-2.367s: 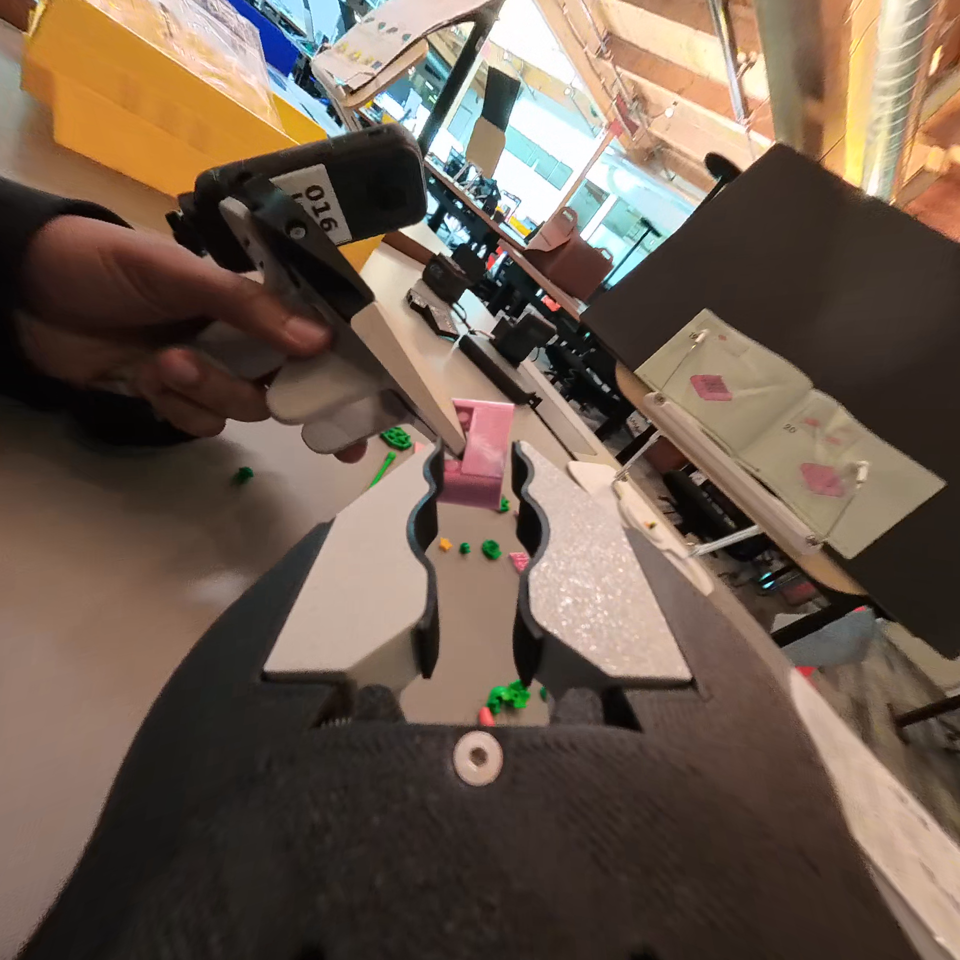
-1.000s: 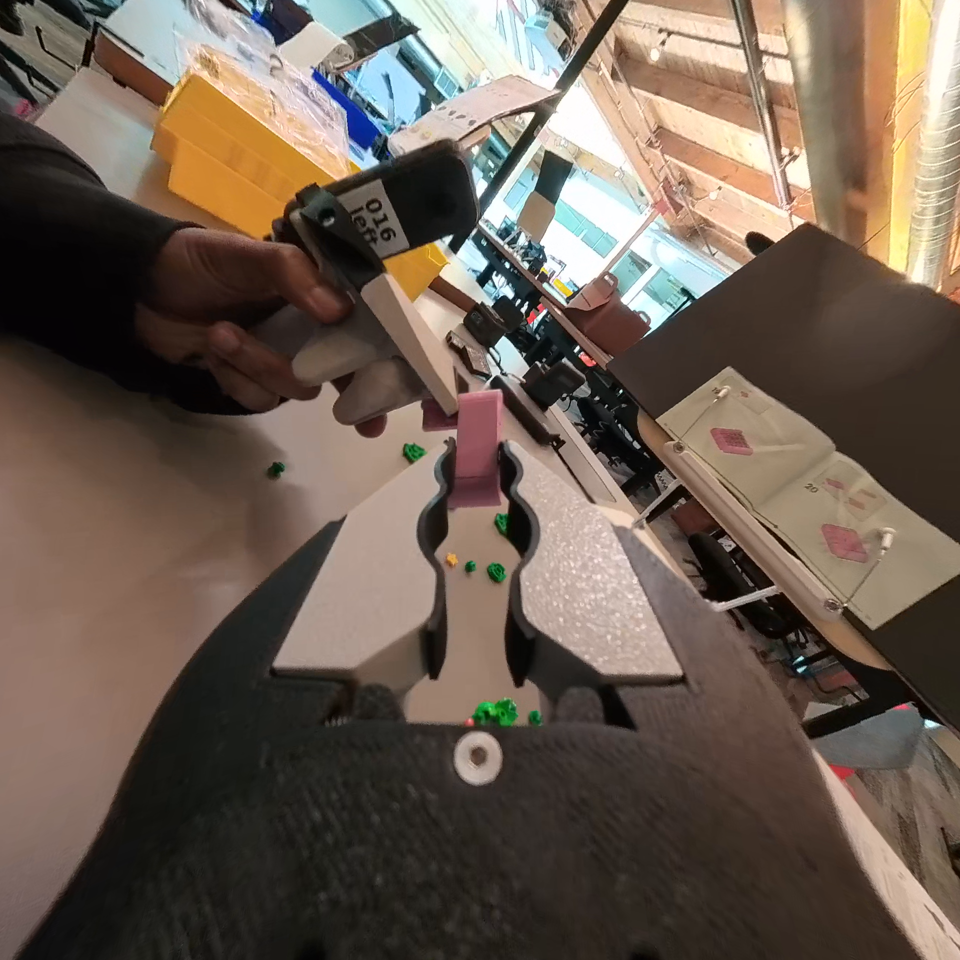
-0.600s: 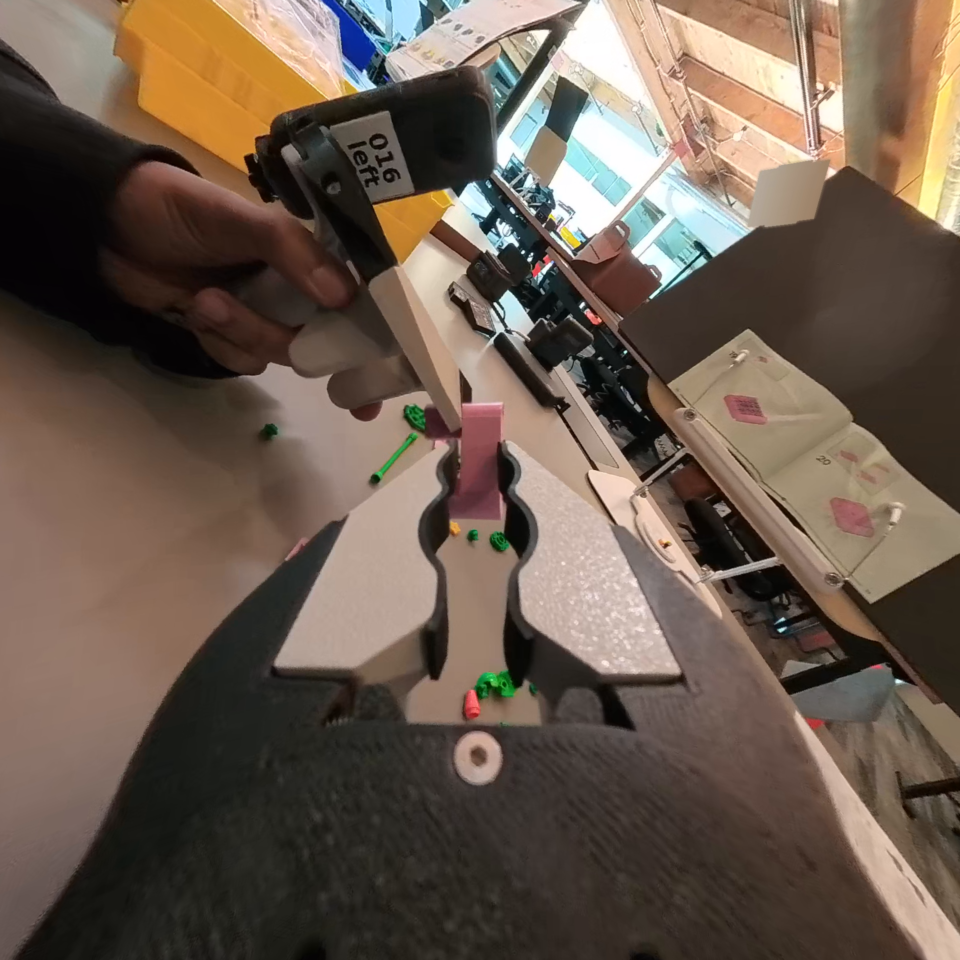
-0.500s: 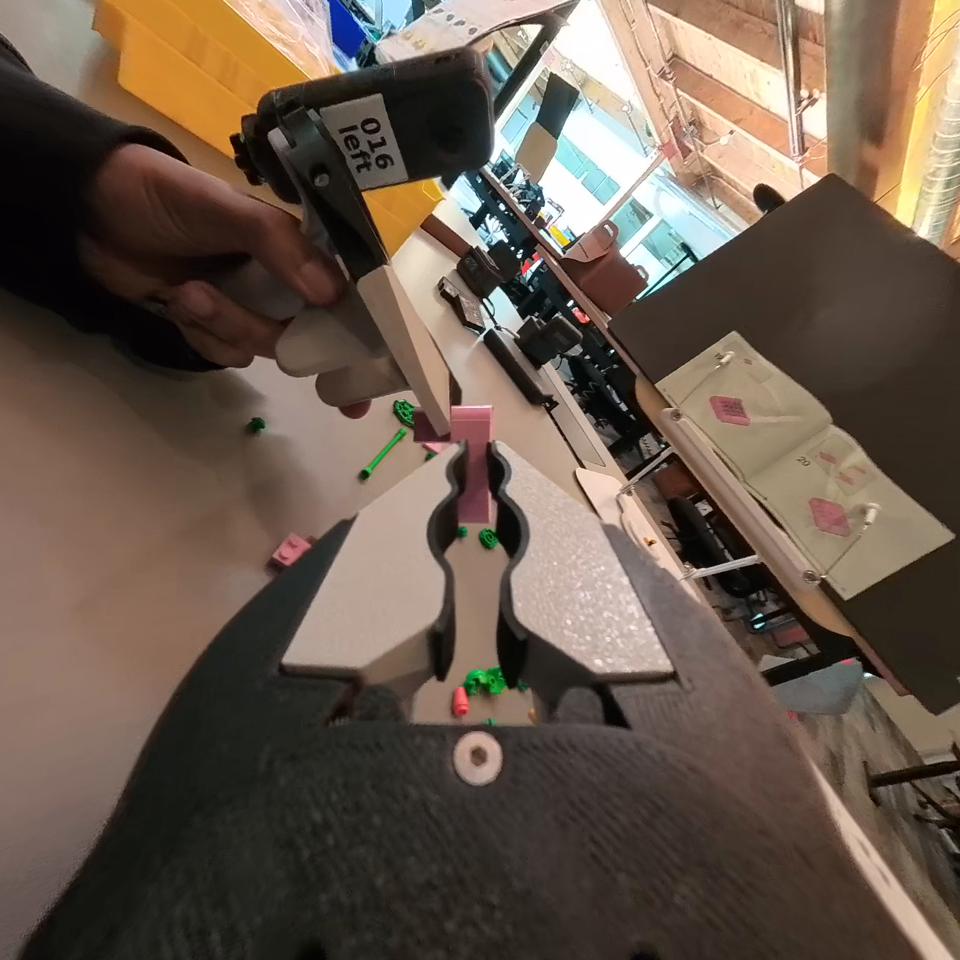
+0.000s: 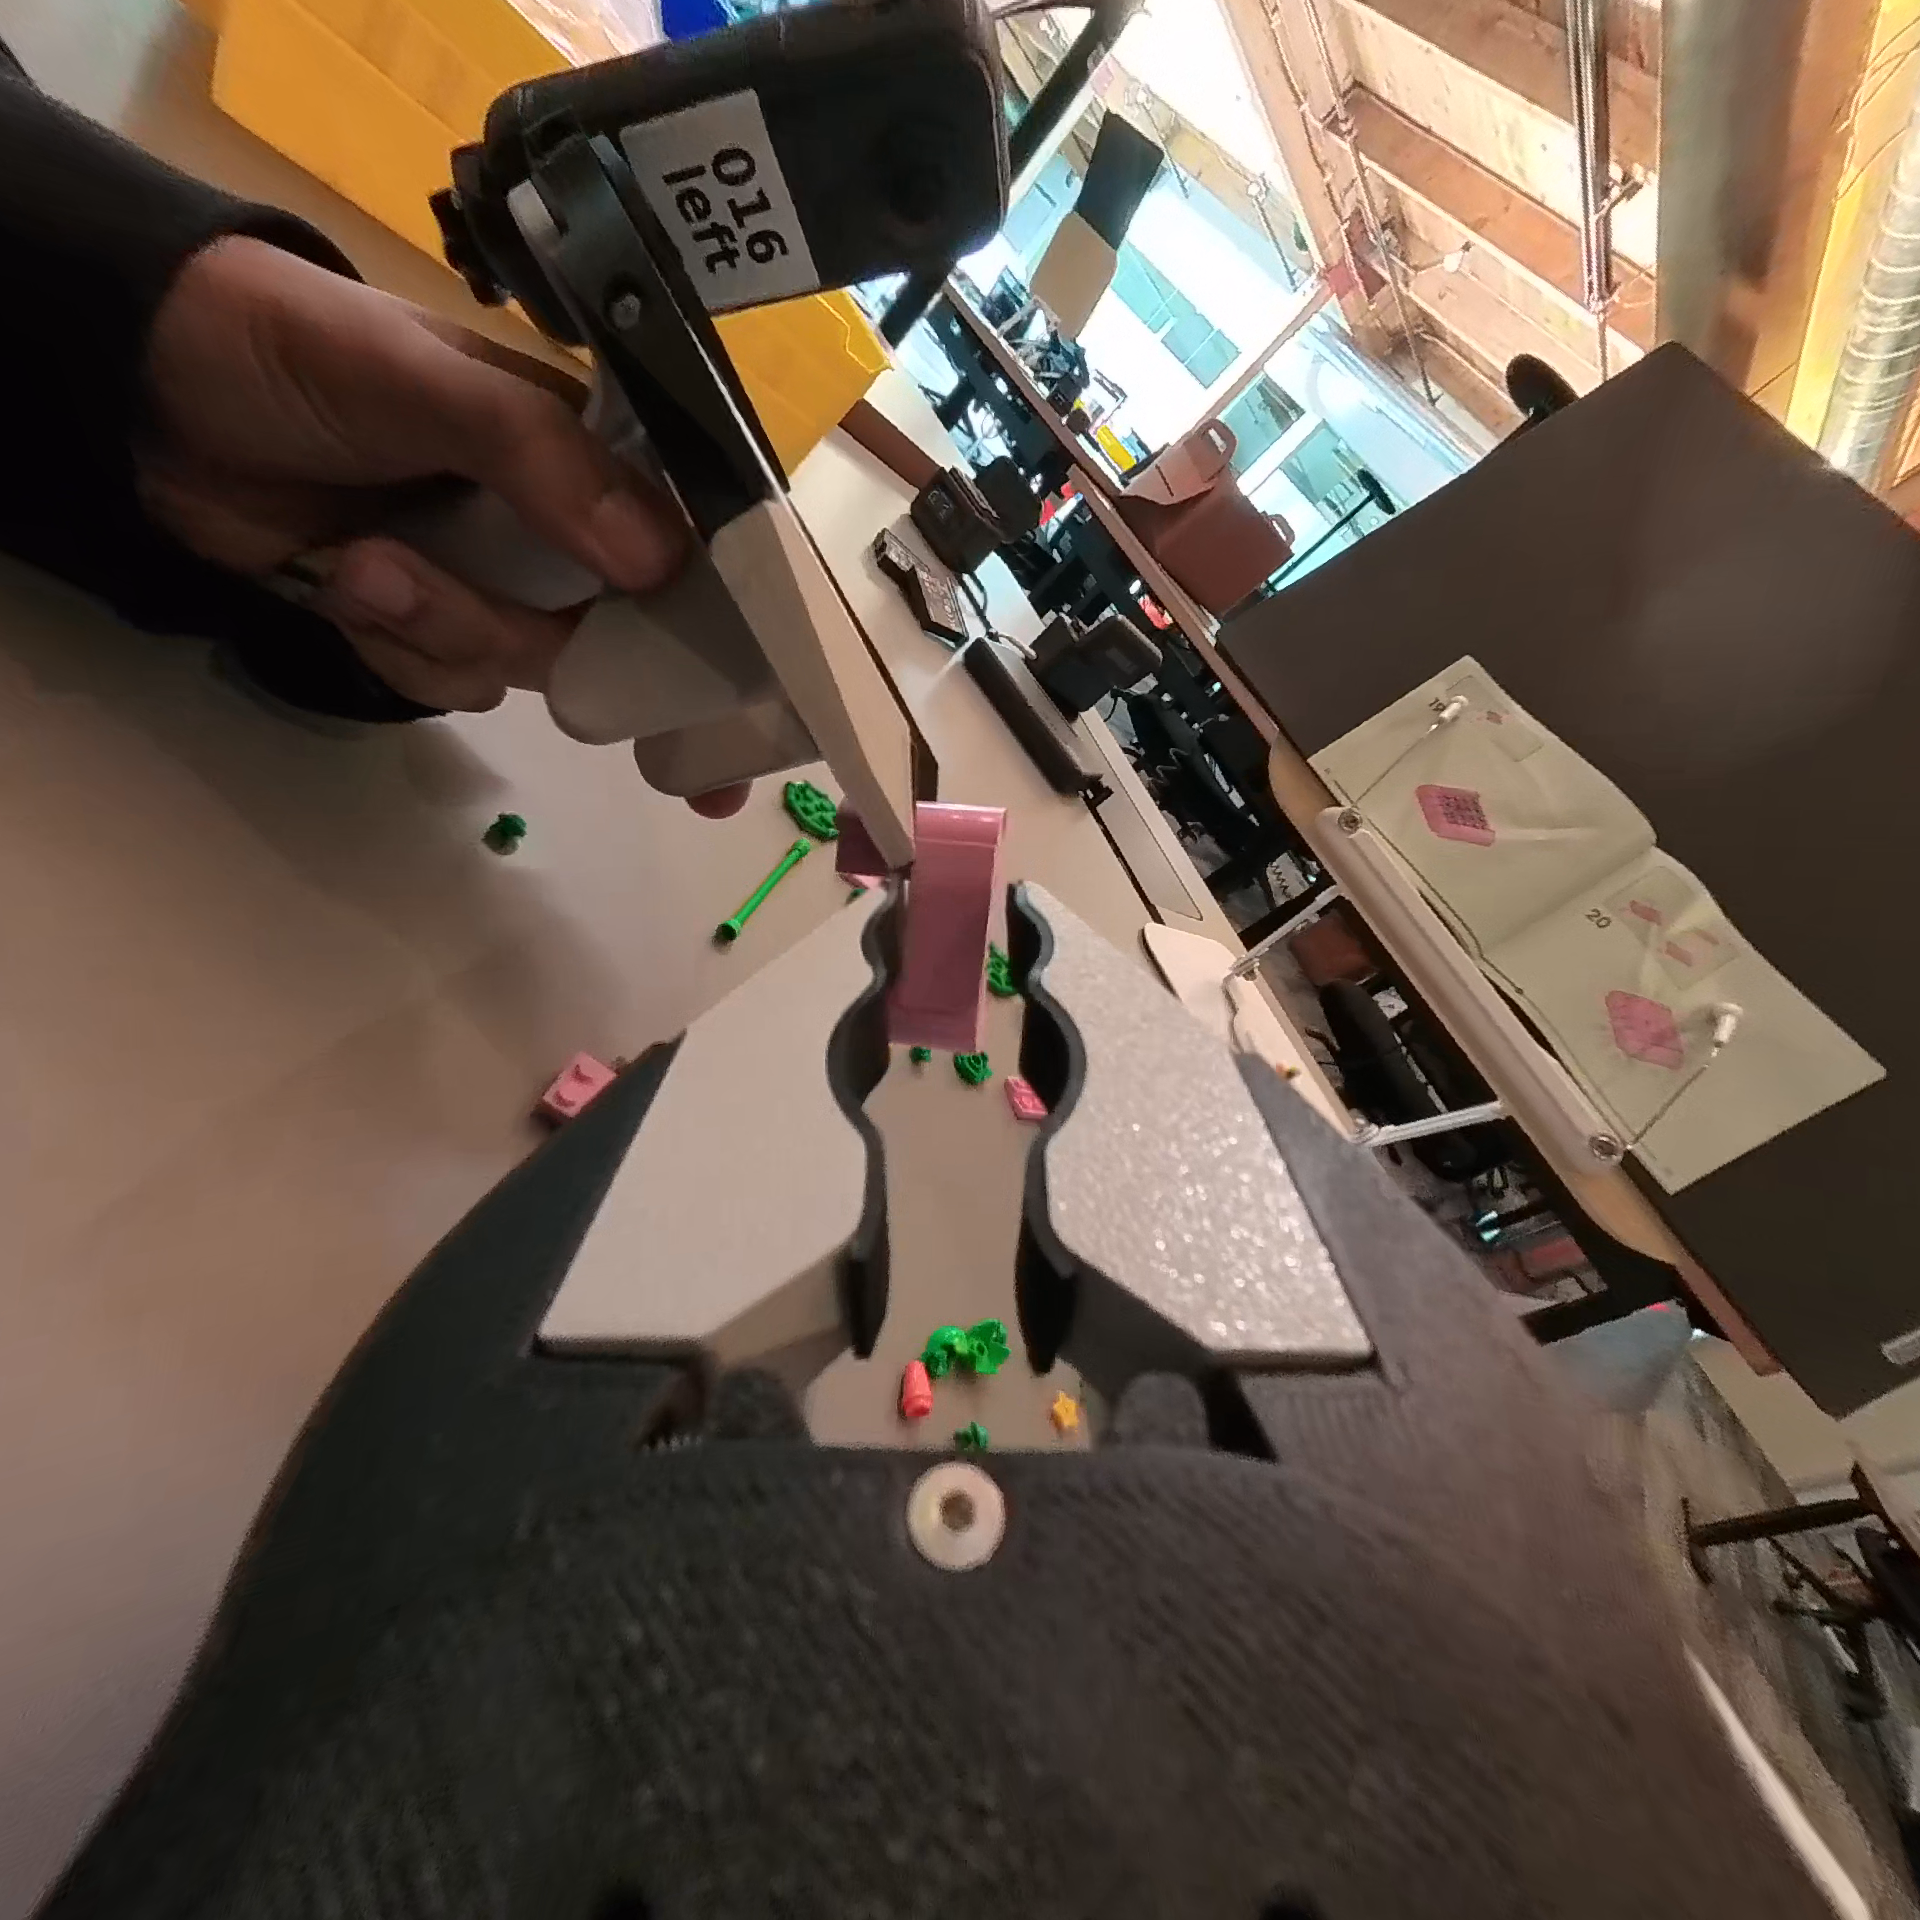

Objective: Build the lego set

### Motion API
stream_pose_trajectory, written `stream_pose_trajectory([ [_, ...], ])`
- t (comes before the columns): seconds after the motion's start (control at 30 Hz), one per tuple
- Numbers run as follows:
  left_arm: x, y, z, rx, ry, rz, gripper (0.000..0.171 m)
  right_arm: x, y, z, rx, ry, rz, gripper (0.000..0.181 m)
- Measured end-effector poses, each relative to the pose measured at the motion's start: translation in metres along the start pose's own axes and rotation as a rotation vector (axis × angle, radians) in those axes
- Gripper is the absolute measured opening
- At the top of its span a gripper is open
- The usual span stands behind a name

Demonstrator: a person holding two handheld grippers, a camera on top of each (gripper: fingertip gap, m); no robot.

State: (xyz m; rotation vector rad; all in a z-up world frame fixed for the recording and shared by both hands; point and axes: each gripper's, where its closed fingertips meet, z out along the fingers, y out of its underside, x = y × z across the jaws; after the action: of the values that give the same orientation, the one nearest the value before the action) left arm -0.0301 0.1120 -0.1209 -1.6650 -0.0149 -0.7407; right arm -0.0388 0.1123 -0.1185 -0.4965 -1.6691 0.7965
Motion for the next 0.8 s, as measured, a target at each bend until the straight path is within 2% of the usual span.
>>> stream_pose_trajectory([
  [0.2,0.0,-0.001,0.0,0.015,0.001,-0.031,0.005,0.002,-0.001,0.0,-0.017,0.019,-0.017,0.014],
  [0.37,-0.004,0.002,0.0,0.001,0.004,-0.091,0.005,0.001,0.0,0.002,-0.035,0.054,-0.109,0.014],
  [0.57,-0.001,0.001,0.001,0.0,0.031,-0.127,0.005,0.001,-0.002,-0.002,-0.015,-0.004,-0.012,0.014],
  [0.7,0.006,-0.003,0.001,0.024,0.134,-0.237,0.004,0.003,-0.009,-0.006,0.049,-0.034,0.064,0.013],
  [0.8,0.014,-0.005,0.0,0.023,0.208,-0.261,0.005,0.005,-0.017,-0.011,0.115,-0.086,0.174,0.013],
])
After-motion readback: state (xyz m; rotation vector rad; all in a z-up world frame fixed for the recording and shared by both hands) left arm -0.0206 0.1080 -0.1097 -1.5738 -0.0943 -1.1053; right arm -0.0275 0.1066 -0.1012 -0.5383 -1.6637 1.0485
